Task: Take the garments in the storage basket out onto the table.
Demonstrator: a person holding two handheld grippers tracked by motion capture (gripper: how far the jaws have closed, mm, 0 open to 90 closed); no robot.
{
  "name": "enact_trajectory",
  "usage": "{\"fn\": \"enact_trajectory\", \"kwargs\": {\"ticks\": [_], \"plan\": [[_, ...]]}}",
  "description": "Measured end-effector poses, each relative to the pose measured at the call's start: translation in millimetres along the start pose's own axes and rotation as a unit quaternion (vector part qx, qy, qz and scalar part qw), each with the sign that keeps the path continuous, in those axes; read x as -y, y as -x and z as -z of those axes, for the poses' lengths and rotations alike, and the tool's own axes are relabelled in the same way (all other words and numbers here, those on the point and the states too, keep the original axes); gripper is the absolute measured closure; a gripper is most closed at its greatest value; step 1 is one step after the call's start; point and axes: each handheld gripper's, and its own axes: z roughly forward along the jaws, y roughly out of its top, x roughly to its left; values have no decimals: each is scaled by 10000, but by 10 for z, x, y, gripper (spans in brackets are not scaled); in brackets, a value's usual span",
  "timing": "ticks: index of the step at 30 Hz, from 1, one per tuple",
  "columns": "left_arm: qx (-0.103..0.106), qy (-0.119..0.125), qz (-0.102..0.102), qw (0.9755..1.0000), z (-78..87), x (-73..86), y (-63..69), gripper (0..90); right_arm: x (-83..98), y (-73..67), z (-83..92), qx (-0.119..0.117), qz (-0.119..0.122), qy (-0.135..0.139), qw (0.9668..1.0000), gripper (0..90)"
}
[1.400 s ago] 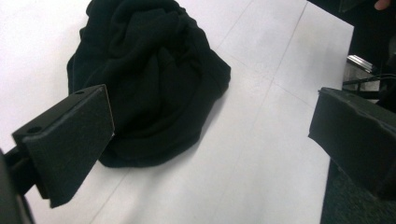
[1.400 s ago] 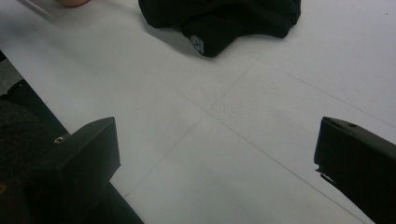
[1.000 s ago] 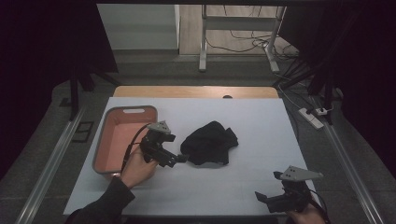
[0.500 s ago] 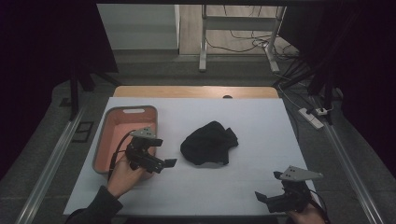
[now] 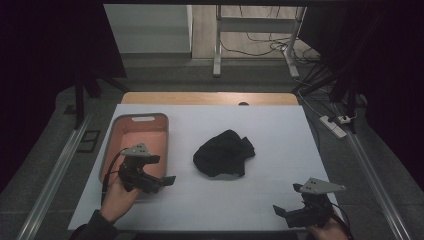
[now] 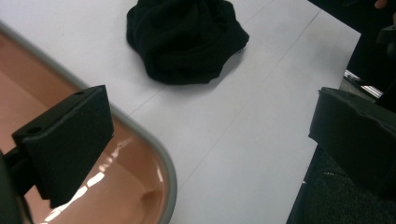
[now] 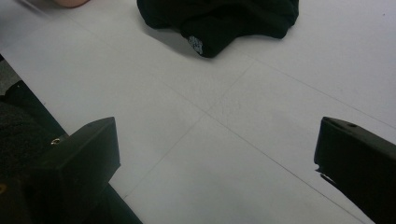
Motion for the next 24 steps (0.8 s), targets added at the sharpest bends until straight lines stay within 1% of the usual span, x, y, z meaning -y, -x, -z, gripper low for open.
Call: {"fn": "enact_trajectory", "kwargs": {"ticks": [13,17,24], "plan": [[-167,117,224,9995,203,231,-36,0,0,3,2,-21,-7,6,10000,0],[-222,138,293,9992,270,307,-50,0,0,3,2,-22,-27,14,10000,0],[-293,248,438,9983,406,431,-81,0,0,2,1,-17,-12,6,10000,0]]}}
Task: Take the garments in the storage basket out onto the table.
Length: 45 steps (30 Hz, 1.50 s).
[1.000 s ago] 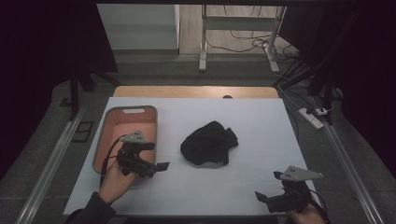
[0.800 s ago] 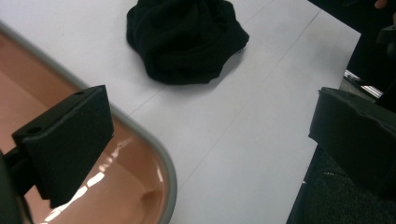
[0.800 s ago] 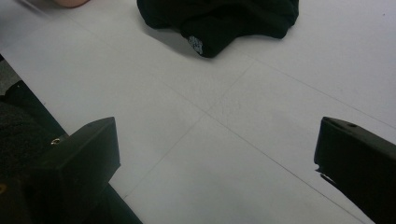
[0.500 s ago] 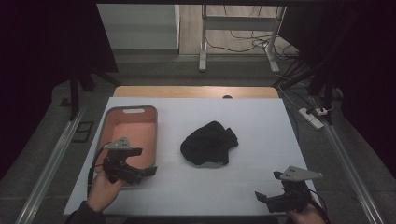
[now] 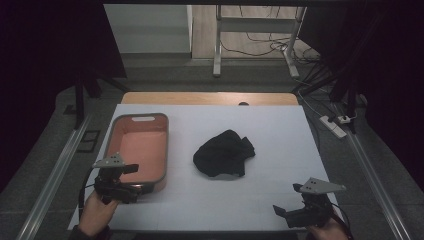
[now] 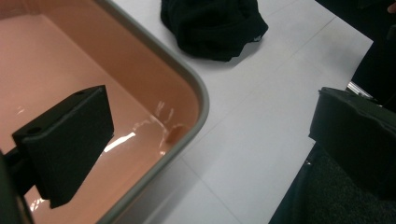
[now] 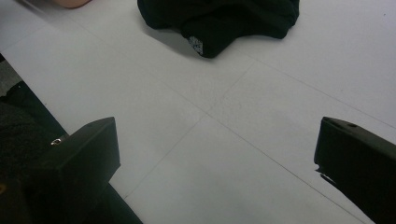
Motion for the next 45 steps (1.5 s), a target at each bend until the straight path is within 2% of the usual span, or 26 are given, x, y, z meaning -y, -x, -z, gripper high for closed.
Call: {"fn": "enact_trajectory", "kwargs": {"ticks": [28,45], "plan": [[-234,136,412,9988,302,347,-111,0,-1,-2,-1,11,-10,-7,10000,0],[-366,201,521,9978,425,491,-145,0,-3,-4,1,29,6,-31,10000,0]]}}
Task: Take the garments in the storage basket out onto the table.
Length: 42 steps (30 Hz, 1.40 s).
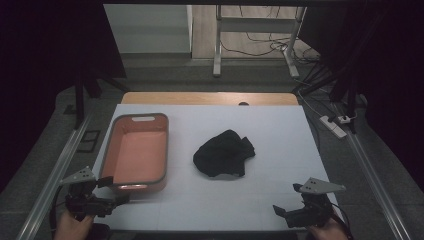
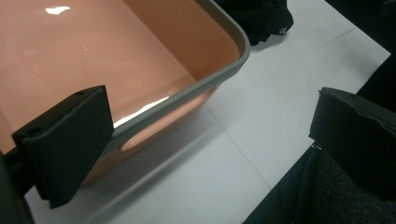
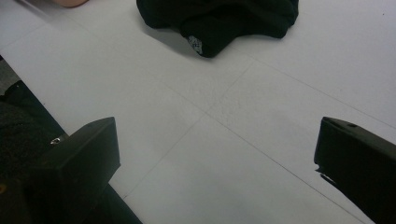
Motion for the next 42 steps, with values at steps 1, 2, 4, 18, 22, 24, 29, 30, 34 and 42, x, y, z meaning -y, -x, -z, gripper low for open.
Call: {"fn": "enact_trajectory", "kwargs": {"ticks": [1,2,4,18,22,24,29,30,34,42], "plan": [[-1,7,17,10000,6,9,-1,0,0,0,0,1,2,1,10000,0],[-14,1,11,10000,13,17,-4,0,0,-1,0,3,4,0,10000,0],[-37,3,22,10000,27,33,-8,0,0,-1,0,6,8,-3,10000,0],[-243,49,47,9997,127,127,-30,0,0,-2,0,17,2,-1,10000,0],[-282,79,61,9996,157,150,-38,0,0,-2,0,24,3,0,10000,0],[-303,96,75,9995,172,160,-41,0,1,-3,-2,22,-6,8,10000,0],[-341,101,72,9993,195,179,-47,0,1,-3,-1,26,-6,9,10000,0],[-347,102,80,9993,200,182,-47,0,1,-3,-1,27,-6,9,10000,0],[-392,106,87,9991,216,196,-49,0,1,-3,-1,29,-1,9,10000,0],[-477,86,85,9988,245,223,-50,0,1,-3,-1,28,-3,10,10000,0]]}}
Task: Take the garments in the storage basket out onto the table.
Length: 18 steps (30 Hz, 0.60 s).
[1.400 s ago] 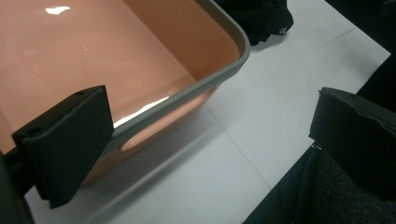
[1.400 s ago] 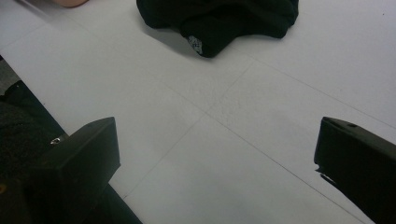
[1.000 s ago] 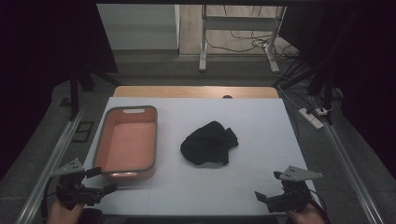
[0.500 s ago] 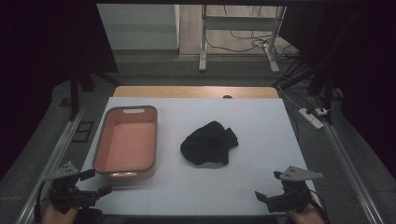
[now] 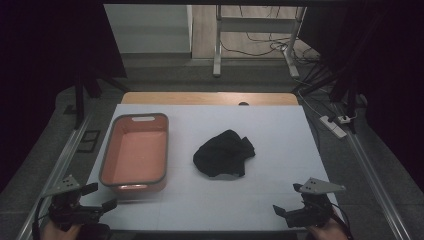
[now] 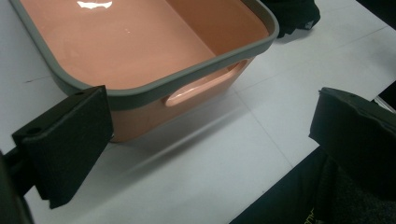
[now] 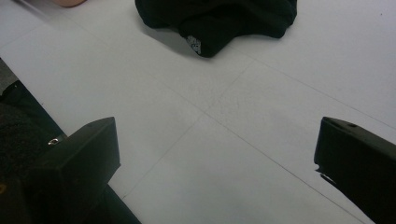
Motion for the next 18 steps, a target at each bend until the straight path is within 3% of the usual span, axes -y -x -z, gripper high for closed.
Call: {"fn": "enact_trajectory", "kwargs": {"ticks": [11,18], "plan": [[-207,-86,-111,9997,37,37,22,0,-1,1,0,2,-1,-13,10000,0],[-146,-219,-225,9994,35,48,37,0,-1,1,0,1,-6,-14,10000,0]]}}
